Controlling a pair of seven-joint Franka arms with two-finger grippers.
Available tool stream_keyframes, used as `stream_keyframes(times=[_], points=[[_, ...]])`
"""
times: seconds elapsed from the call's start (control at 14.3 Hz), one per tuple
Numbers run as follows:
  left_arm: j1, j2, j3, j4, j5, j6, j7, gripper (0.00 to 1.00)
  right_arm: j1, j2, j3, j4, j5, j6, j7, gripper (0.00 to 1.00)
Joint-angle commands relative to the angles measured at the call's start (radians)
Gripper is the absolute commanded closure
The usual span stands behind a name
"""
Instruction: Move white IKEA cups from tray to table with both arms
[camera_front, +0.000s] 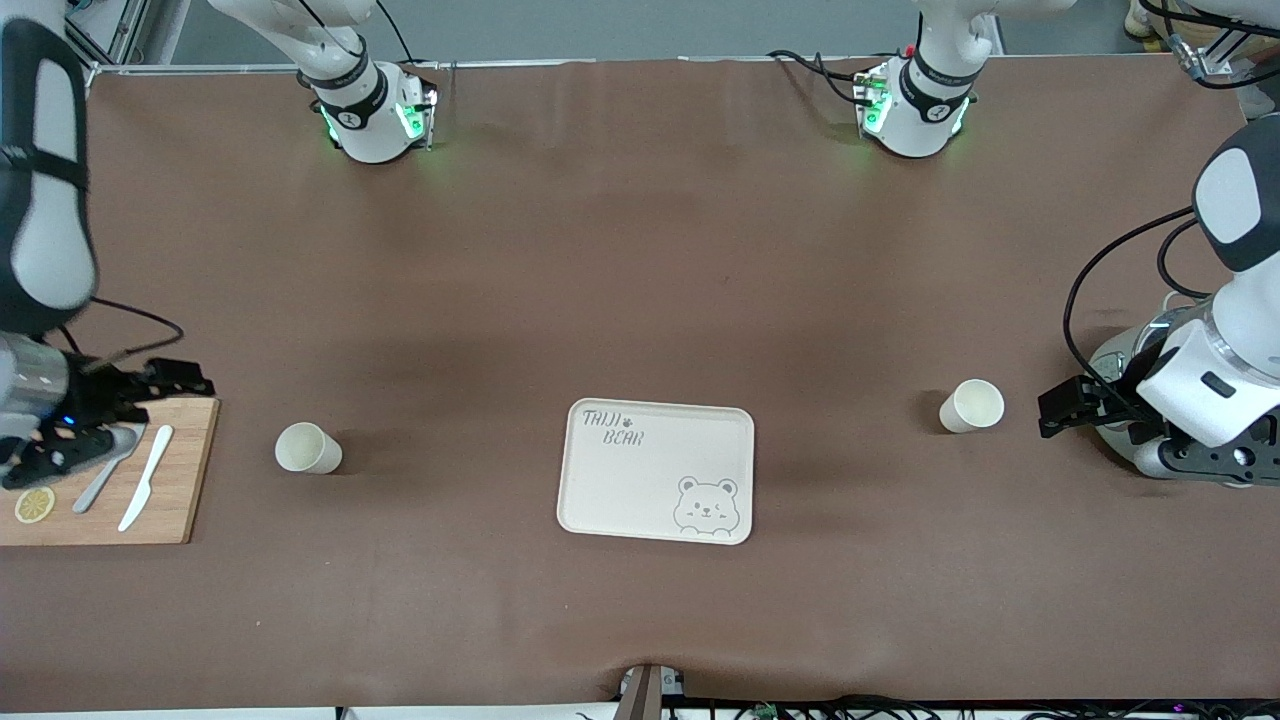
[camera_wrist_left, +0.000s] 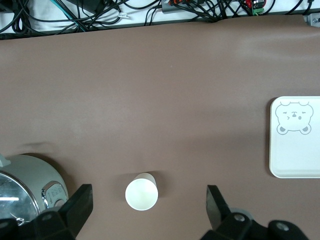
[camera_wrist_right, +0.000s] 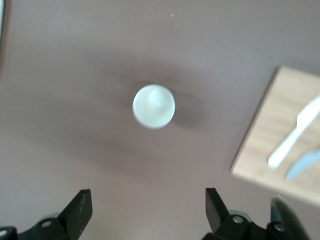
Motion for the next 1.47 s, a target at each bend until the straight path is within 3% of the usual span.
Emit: stream_keyframes(times=[0.0,0.28,0.56,0.84,1.05,1.4], points=[[-0.006,-0.013,-0.002,-0.004,0.02,0.006,-0.002,0.0,0.001,-0.17,0.021,-0.032,-0.045,-0.108,0.124,0.0],[-0.012,-0.013,-0.004,-0.006,0.021,0.005,-0.004,0.0,0.0,-0.296,0.021,-0.089,-0.048,-0.15,0.267,0.0],[-0.013,-0.013,-0.004,-0.006,0.021,0.005,-0.003,0.0,-0.01,-0.36,0.02,-0.127,-0.073,-0.14,0.261,0.0],[-0.019,-0.018,-0.01,-0.017,0.026,-0.055,0.012,0.0,-0.017,-0.389,0.018,-0.19,-0.074,-0.098,0.264,0.0],[-0.033,-0.019,-0.025,-0.017,0.03,-0.13,0.052,0.0,-0.013,-0.383,0.018,-0.184,-0.096,-0.071,0.263,0.0],[-0.033,-0.024,-0.027,-0.017,0.055,-0.143,0.101,0.0,-0.04,-0.383,0.02,-0.176,-0.091,-0.035,0.27,0.0]])
